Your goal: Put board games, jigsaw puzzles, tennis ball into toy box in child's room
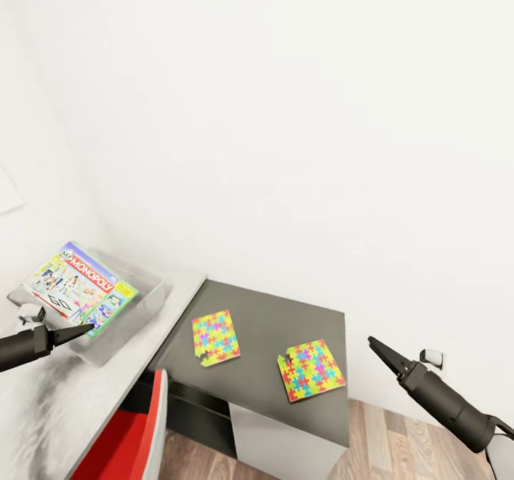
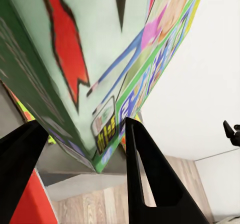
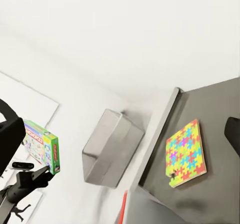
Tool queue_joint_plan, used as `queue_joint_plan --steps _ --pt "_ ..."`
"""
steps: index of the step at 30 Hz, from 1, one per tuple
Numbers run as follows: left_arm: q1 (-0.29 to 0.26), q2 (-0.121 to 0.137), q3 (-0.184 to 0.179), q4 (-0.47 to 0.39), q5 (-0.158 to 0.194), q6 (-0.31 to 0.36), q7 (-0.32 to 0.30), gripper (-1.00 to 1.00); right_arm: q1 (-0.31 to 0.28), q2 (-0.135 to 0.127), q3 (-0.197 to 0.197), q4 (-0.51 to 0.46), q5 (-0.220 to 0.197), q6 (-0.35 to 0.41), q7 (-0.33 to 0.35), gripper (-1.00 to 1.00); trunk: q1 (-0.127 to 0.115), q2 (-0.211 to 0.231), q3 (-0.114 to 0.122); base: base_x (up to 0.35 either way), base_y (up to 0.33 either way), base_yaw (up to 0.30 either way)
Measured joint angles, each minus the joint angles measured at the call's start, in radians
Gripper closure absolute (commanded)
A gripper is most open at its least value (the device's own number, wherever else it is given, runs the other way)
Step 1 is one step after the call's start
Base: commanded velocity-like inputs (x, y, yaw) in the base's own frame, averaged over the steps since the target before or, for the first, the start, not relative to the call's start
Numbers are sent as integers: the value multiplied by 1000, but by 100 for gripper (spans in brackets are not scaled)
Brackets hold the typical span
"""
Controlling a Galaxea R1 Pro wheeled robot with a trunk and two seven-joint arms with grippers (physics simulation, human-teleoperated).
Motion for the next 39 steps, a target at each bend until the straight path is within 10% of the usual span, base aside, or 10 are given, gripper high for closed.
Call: queue_joint_plan --steps 39 --pt "0 -3 -2 0 0 -21 0 100 0 1 2 1 0 0 -25 -100 0 0 0 83 54 0"
